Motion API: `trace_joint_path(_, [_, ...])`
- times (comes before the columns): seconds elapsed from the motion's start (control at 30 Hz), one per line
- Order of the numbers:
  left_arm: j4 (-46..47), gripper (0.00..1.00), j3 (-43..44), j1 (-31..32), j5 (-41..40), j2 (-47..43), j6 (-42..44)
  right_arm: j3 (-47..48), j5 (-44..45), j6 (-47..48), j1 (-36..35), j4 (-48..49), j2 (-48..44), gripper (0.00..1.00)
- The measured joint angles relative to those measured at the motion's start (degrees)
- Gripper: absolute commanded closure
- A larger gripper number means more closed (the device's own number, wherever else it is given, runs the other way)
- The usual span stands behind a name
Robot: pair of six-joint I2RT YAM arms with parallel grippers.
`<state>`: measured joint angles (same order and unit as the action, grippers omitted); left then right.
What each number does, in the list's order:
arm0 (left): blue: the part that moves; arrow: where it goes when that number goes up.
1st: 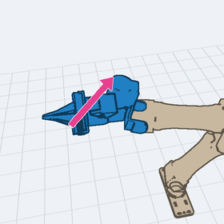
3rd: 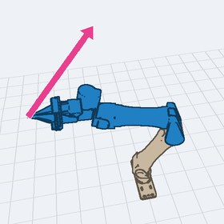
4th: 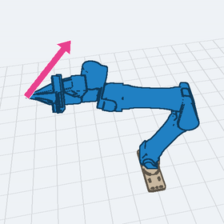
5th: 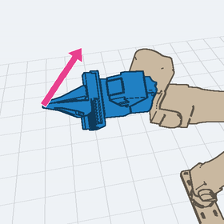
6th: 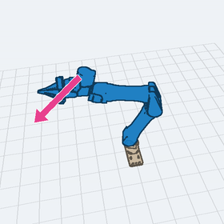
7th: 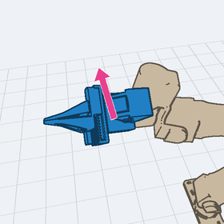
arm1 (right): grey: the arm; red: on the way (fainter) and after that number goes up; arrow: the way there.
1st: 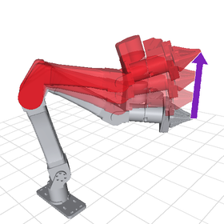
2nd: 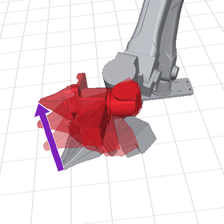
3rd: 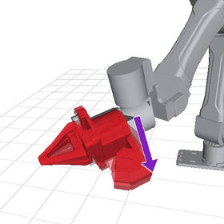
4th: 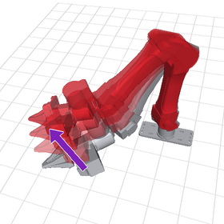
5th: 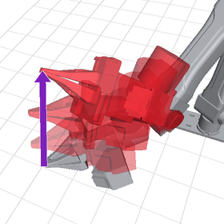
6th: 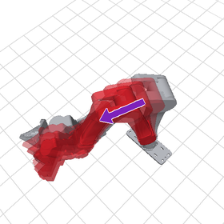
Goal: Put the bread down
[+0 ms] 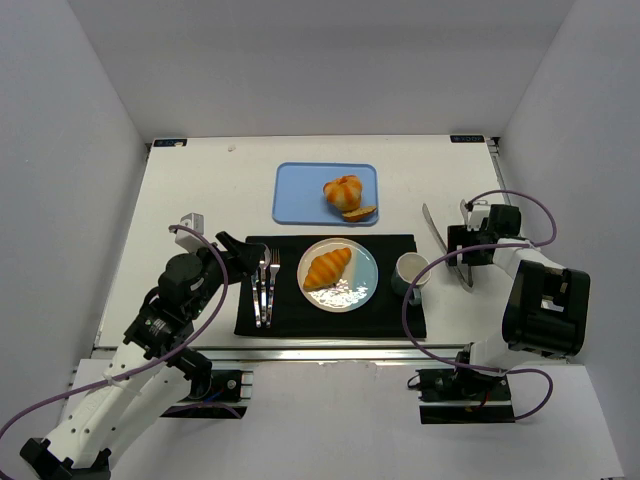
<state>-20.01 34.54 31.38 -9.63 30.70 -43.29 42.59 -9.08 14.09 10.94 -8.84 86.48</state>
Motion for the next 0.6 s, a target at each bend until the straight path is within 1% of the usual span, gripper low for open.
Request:
trace_joint_path(0.13, [0.0,0.26,0.0,0.0,0.0,0.0,0.2,5.3,-0.3,2.9,0.7,-5.2,-1.0,0.11])
trace_joint_path(0.23, [0.0,0.26,0.0,0.0,0.0,0.0,0.4,11.1,-1.7,4.9,0.8,-7.9,-3.9,0.11])
trace_joint_path(0.37, [0.1,0.26,0.0,0.0,0.0,0.4,0.4,20.1,-5.9,6.7,-0.6,-8.2,-7.0,0.11])
trace_joint_path(0.43, [0.4,0.26,0.0,0.0,0.2,1.0,0.4,24.0,-9.1,7.8,-3.3,-8.2,-7.6,0.11])
trace_joint_path(0.5, [0.7,0.27,0.0,0.0,0.4,1.6,0.5,26.1,-12.6,8.5,-7.7,-7.7,-8.1,0.11])
trace_joint_path(0.6, [0.6,0.27,0.0,0.0,0.7,1.9,0.7,28.6,-15.8,8.8,-18.9,-8.1,-7.7,0.11])
